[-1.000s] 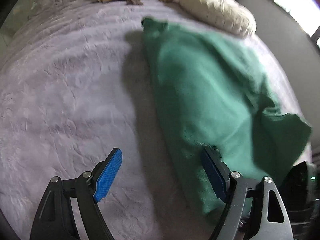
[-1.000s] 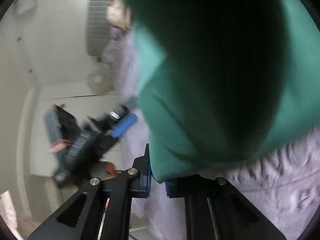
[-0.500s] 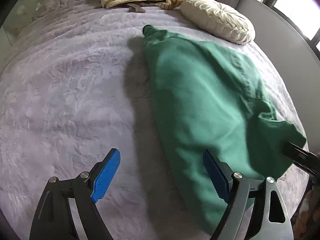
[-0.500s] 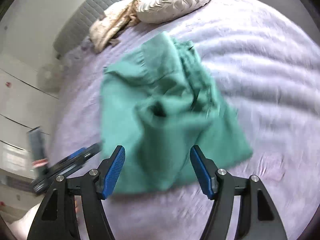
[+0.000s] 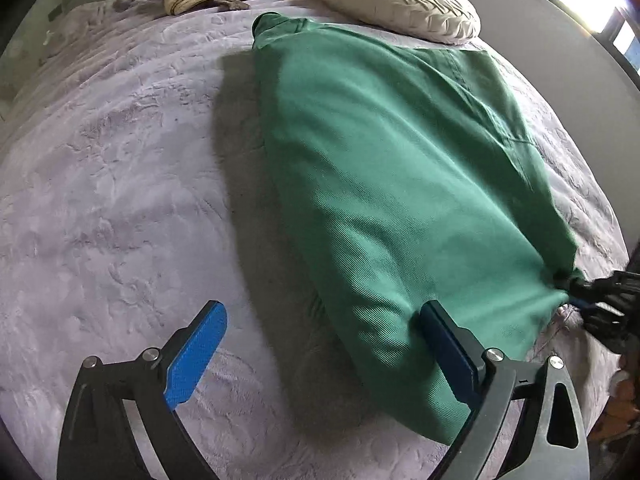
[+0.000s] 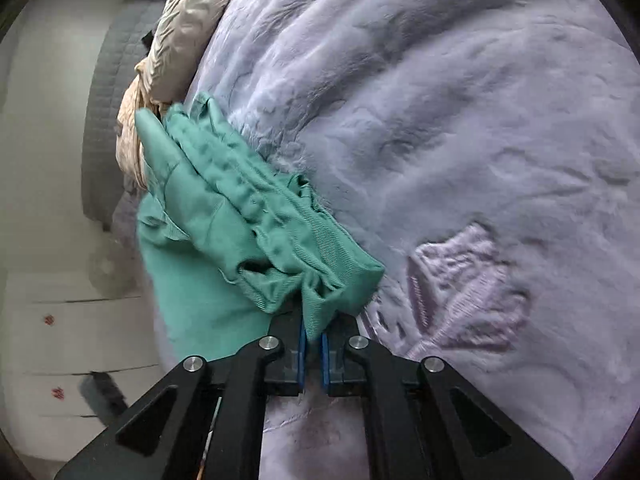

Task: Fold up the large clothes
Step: 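Pinch and tug the bundle edge with the right tool to straighten it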

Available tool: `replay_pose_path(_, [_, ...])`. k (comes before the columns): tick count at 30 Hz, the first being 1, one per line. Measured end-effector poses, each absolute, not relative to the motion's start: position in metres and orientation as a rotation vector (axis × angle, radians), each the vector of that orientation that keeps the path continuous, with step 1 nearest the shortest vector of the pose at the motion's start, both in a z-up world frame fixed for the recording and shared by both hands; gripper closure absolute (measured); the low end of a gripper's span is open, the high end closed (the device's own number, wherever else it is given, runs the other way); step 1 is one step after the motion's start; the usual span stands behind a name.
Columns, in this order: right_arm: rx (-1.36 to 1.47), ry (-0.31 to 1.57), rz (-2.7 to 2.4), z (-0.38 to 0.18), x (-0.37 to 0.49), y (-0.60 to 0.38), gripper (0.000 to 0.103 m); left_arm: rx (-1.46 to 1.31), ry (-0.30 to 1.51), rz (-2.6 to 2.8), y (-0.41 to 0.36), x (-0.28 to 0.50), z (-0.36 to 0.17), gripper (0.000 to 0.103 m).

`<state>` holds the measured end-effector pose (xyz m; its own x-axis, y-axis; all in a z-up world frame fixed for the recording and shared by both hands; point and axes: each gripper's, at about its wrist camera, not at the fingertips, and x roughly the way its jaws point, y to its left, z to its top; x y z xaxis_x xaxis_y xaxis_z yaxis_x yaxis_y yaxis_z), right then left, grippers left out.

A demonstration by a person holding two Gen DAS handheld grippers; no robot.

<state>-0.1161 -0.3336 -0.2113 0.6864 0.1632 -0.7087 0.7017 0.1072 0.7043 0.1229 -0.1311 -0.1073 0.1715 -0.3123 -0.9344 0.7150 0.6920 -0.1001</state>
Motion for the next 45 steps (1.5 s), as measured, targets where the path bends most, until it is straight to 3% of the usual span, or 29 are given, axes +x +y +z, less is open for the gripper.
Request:
replay_pose_path(1, [1.411, 0.775, -0.466, -0.201, -0.121, -0.335, 0.089, 0.406, 1.191, -0.751, -0.132, 0.123, -0.106, 0.005])
replay_pose_path(5, [1.166, 0.752, -0.461, -0.137, -0.117, -0.342, 0.085, 0.392, 1.203, -0.736, -0.133, 0.124, -0.108, 0.005])
replay_pose_path(6, [1.127, 0.746, -0.44, -0.125, -0.109, -0.349, 0.075, 0.388, 1.206, -0.733, -0.132, 0.123, -0.109, 0.005])
replay_pose_path(7, [1.088, 0.749, -0.412, -0.117, -0.099, -0.354, 0.055, 0.383, 1.208, -0.73, -0.133, 0.123, -0.109, 0.005])
replay_pose_path(8, [1.044, 0.762, -0.392, -0.111, -0.082, -0.36, 0.045, 0.378, 1.21, -0.726, -0.133, 0.121, -0.11, 0.005])
replay_pose_path(10, [0.984, 0.776, -0.351, -0.105, -0.048, -0.373, 0.041, 0.374, 1.209, -0.716, -0.132, 0.119, -0.109, 0.005])
replay_pose_path(14, [0.9, 0.871, -0.298, -0.119, 0.013, -0.39, 0.047, 0.364, 1.207, -0.693, -0.132, 0.117, -0.108, 0.005])
replay_pose_path(15, [0.886, 0.895, -0.294, -0.121, 0.02, -0.391, 0.053, 0.36, 1.207, -0.687, -0.131, 0.116, -0.108, 0.005])
replay_pose_path(16, [0.865, 0.916, -0.288, -0.126, 0.028, -0.392, 0.069, 0.358, 1.207, -0.683, -0.131, 0.116, -0.108, 0.005])
replay_pose_path(18, [0.774, 0.978, -0.314, -0.138, 0.038, -0.393, 0.09, 0.35, 1.209, -0.677, -0.13, 0.114, -0.108, 0.005])
replay_pose_path(21, [0.807, 1.041, -0.325, -0.17, 0.043, -0.409, 0.099, 0.337, 1.226, -0.672, -0.129, 0.112, -0.108, 0.005])
replay_pose_path(27, [0.93, 0.988, -0.307, -0.169, 0.021, -0.421, 0.099, 0.373, 1.229, -0.654, -0.132, 0.119, -0.096, 0.005])
replay_pose_path(37, [0.843, 0.915, -0.176, -0.1, -0.016, -0.384, 0.094, 0.365, 1.269, -0.585, -0.13, 0.132, -0.095, 0.005])
replay_pose_path(43, [0.837, 1.102, -0.171, -0.144, -0.046, -0.352, 0.095, 0.355, 1.287, -0.578, -0.131, 0.13, -0.1, 0.005])
replay_pose_path(45, [0.905, 1.136, -0.186, -0.167, -0.056, -0.357, 0.1, 0.355, 1.29, -0.576, -0.132, 0.129, -0.1, 0.005])
